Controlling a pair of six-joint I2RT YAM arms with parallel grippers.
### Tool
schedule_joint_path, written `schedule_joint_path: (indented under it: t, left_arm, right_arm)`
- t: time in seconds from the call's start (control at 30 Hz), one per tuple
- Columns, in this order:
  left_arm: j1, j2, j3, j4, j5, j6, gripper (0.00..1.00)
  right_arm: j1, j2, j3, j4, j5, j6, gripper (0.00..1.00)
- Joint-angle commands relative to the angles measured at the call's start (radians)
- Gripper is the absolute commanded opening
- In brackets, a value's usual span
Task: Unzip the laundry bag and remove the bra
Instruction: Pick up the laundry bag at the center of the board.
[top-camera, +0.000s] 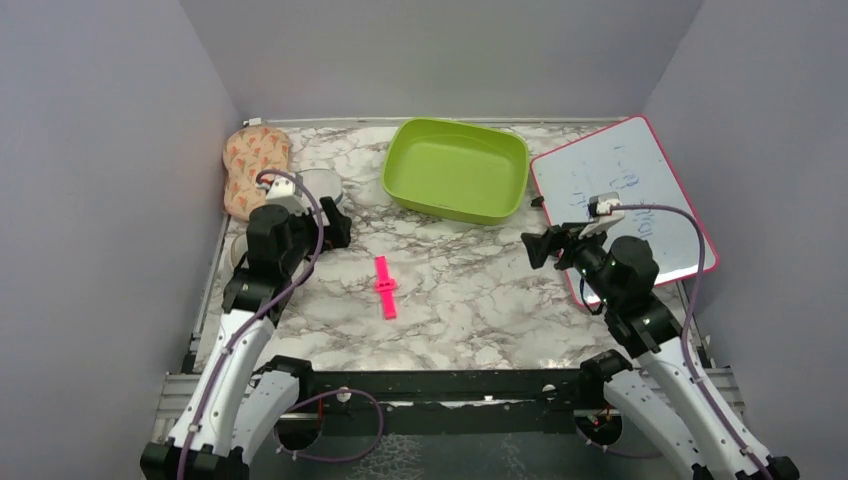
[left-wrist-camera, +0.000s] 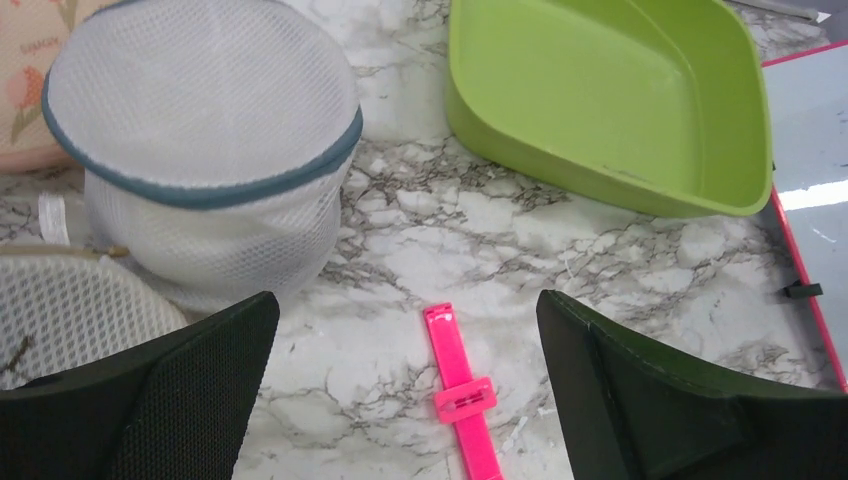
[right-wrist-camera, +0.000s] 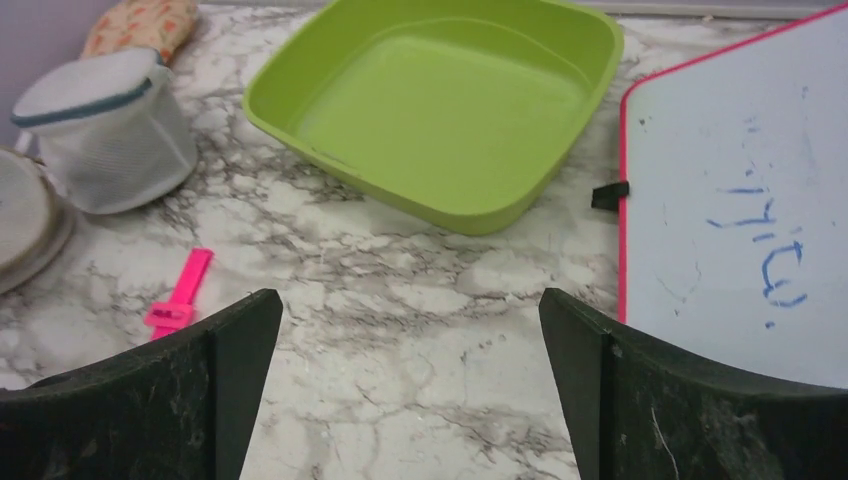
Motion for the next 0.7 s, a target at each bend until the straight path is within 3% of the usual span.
schedule_joint_path:
  t: [0.0, 0.37, 0.67]
  left_arm:
    - [-0.003, 0.162, 0.195, -0.094, 0.060, 0.012, 0.99]
    - [-0.005, 0.439, 0.491, -0.237, 0.048, 0.056, 0.99]
    - [-0.006, 0.563, 0.556, -0.315, -0.178, 0.135, 0.99]
  right_arm:
    - [0.024, 0.115, 0.161, -0.046, -0.063, 0.043, 1.00]
    - [0.056, 0.300, 0.382, -0.104, -0.144, 0.092, 1.00]
    - [0.064, 0.315, 0.405, -0.142, -0.210, 0.096, 1.00]
